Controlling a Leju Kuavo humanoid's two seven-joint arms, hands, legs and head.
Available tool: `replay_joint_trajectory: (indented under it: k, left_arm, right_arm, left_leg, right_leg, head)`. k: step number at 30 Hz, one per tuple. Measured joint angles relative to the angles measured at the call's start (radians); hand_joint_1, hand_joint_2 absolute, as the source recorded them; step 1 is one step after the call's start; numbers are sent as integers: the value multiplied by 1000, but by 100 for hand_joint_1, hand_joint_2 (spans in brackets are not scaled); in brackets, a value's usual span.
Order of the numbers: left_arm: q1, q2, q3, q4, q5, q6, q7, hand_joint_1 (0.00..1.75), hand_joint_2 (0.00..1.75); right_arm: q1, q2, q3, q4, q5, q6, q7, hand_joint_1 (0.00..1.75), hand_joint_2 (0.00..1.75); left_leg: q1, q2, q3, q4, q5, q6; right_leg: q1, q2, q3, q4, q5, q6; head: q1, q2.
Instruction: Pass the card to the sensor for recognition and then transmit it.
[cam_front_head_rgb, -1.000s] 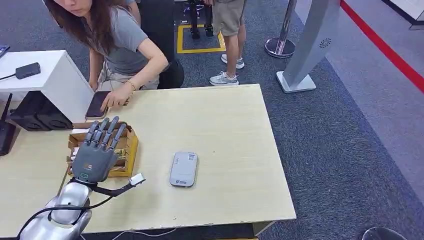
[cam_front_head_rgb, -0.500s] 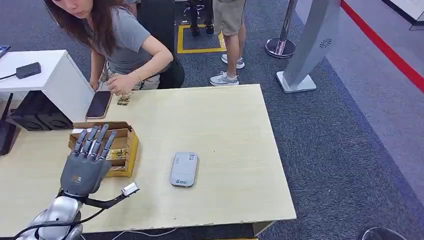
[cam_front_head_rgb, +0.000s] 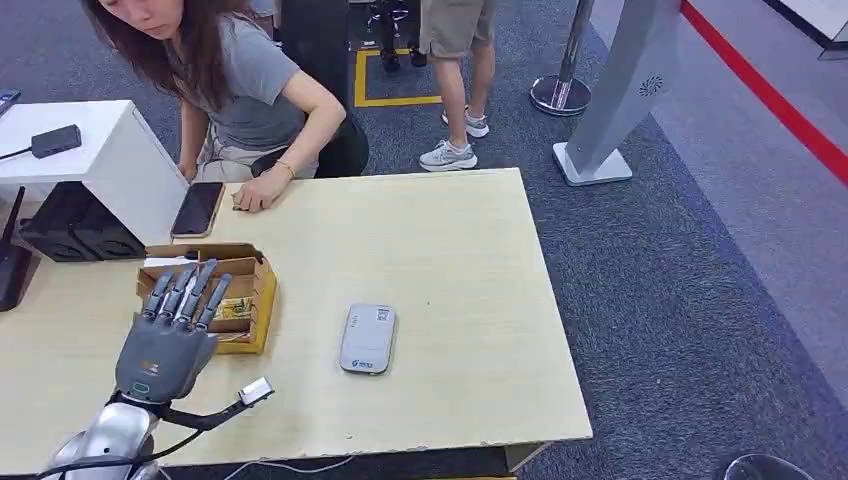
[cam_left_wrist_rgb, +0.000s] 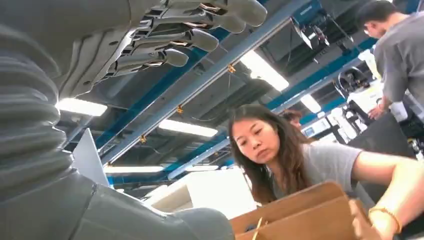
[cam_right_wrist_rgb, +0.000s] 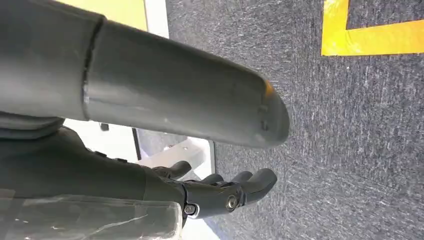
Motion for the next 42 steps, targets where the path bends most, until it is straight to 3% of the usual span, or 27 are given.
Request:
replay_joint_trajectory:
  k: [10, 18, 38, 39, 41, 42]
  left_arm:
    - [29, -6, 44, 0, 61, -70, -60, 0, 175]
    - [31, -8, 50, 0, 81, -103, -73, 0, 175]
    - [29, -21, 50, 17, 87, -124, -79, 0, 175]
    - [28, -22, 50, 21, 87, -128, -79, 5, 175]
    - [23, -25, 49, 31, 87, -144, -79, 42, 175]
    - [21, -26, 49, 37, 87, -150, -79, 37, 175]
  right_arm:
    - [0, 0, -2, 0, 1, -2, 1, 0, 0]
    - [0, 0, -3, 0, 1, -3, 1, 0, 0]
    - [0, 0, -3, 0, 2, -3, -2, 0, 0]
    - [0, 0, -3, 0, 3, -3, -2, 0, 0]
    - [0, 0, -3, 0, 5, -4, -2, 0, 0]
    - [0, 0, -3, 0, 5, -4, -2, 0, 0]
  left_leg:
    - [0, 0, 0, 0, 0, 0]
    - [0, 0, 0, 0, 0, 0]
    - [0, 0, 0, 0, 0, 0]
    - [0, 0, 0, 0, 0, 0]
    - [0, 0, 0, 0, 0, 0]
    - [0, 0, 0, 0, 0, 0]
  right_leg:
    - [0, 0, 0, 0, 0, 0]
    - [0, 0, 0, 0, 0, 0]
    - [0, 0, 0, 0, 0, 0]
    - [0, 0, 0, 0, 0, 0]
    - [0, 0, 0, 0, 0, 0]
    - [0, 0, 0, 0, 0, 0]
  head:
    - [0, 0]
    - [0, 0]
    - [-1, 0]
    - [0, 0]
    - [0, 0]
    - [0, 0]
